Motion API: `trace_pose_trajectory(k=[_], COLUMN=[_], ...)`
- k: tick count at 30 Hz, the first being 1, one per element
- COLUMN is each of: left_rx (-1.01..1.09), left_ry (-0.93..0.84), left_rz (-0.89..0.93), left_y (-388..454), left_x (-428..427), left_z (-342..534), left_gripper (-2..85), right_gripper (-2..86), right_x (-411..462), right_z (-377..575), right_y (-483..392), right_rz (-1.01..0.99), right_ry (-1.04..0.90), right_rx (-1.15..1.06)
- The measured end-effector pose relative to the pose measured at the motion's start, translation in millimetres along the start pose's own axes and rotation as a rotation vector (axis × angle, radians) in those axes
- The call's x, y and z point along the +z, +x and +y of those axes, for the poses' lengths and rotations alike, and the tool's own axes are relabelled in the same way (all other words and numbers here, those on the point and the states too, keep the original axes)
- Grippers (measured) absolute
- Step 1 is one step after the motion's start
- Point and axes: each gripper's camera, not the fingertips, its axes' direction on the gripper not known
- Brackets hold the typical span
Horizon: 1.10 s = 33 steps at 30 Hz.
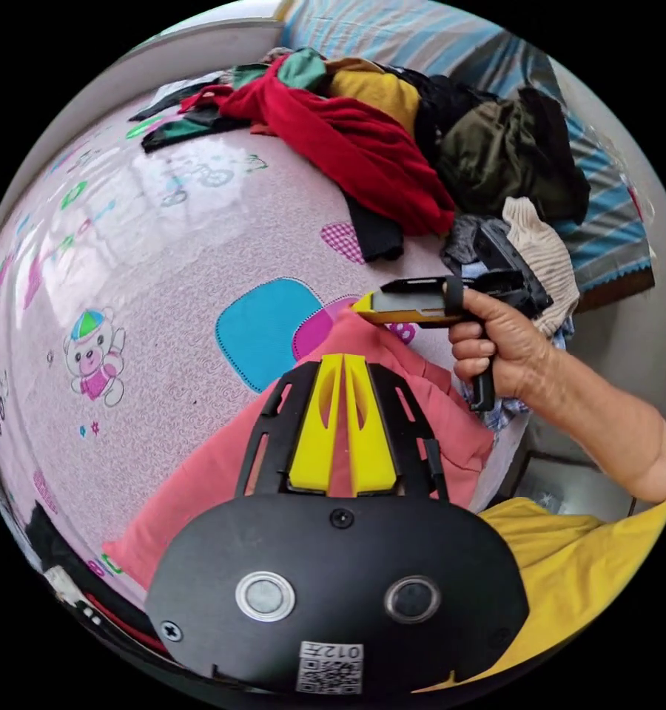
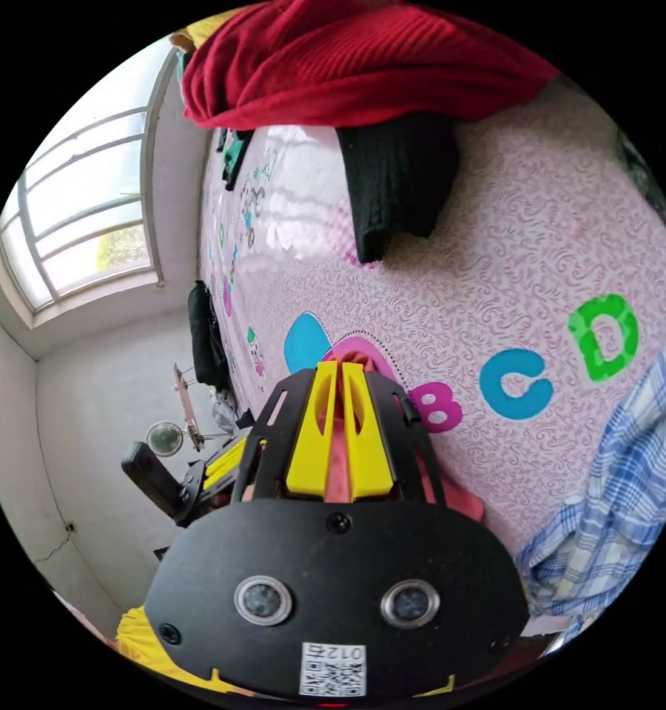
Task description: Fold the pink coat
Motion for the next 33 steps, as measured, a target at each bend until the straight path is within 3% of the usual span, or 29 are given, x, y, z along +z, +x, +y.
trace_pose_trajectory(k=[5,10,14,18,22,25,28,33], left_rx=[-0.162,-0.382,-0.539,-0.675,-0.842,-0.847,-0.774,-0.673], left_ry=[0.118,0.136,0.111,0.074,0.152,0.163,0.148,0.021], left_rz=[0.017,-0.183,-0.278,-0.361,-0.306,-0.203,-0.094,-0.057], left_y=[-42,-94,-126,-155,-187,-211,-231,-259], left_x=[-34,-59,-67,-70,-87,-87,-78,-44], left_z=[67,173,240,313,377,395,388,359], left_gripper=[0.2,0.2,0.1,0.2,0.3,0.5,0.9,1.3], right_gripper=[5.5,7.7,2.6,1.2,0.8,0.8,0.9,0.7], right_x=[-26,1,34,47,54,46,57,93], right_z=[28,51,66,73,91,118,152,213], right_y=[-14,-36,-51,-40,-23,-27,-38,-42], right_rz=[0.006,0.101,0.276,0.350,0.357,0.395,0.360,0.467], right_ry=[0.055,-0.044,-0.100,-0.052,0.003,0.117,0.051,-0.055], right_rx=[-0.180,-0.336,-0.428,-0.364,-0.275,-0.338,-0.511,-0.778])
